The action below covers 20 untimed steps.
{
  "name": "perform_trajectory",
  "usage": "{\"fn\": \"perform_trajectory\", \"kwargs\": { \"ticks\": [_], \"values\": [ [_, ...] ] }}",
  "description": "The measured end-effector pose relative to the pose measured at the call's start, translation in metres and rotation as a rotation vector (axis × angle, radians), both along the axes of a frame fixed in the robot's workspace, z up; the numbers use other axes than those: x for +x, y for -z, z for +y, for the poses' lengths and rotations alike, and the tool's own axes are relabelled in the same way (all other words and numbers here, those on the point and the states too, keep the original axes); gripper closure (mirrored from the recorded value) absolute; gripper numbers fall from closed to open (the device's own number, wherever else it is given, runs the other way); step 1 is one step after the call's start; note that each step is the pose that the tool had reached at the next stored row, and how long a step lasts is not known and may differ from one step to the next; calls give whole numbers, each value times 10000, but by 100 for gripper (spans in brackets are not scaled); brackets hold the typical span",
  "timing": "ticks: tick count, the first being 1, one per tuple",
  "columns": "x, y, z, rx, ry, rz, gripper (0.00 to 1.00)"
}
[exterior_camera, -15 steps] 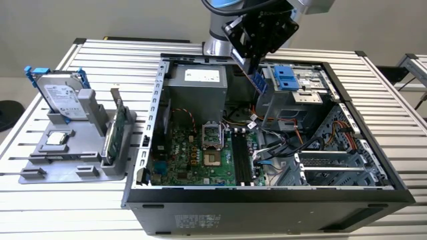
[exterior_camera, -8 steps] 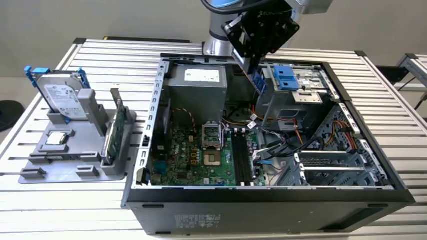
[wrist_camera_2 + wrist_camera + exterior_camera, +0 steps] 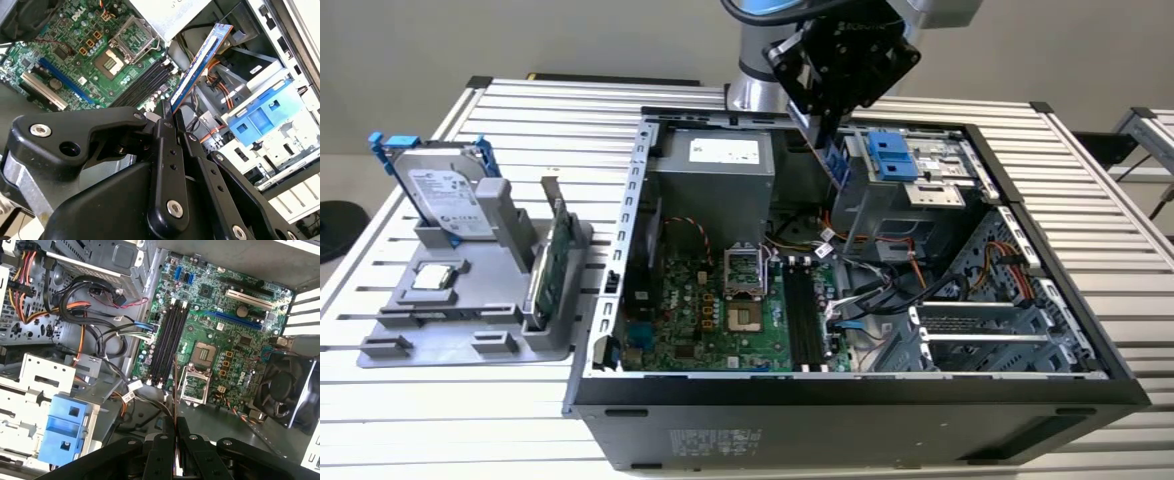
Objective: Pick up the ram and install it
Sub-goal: 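Insert the ram into the slot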
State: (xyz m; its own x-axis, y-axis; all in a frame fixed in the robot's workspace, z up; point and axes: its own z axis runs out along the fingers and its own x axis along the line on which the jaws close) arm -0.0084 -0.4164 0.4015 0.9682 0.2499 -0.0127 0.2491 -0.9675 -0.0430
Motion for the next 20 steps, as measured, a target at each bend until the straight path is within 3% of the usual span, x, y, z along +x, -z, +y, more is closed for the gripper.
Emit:
{"fn": "perform_trajectory", "kwargs": {
  "ticks": [20],
  "values": [
    [0, 1, 0, 0, 1137, 0, 100]
  ]
}}
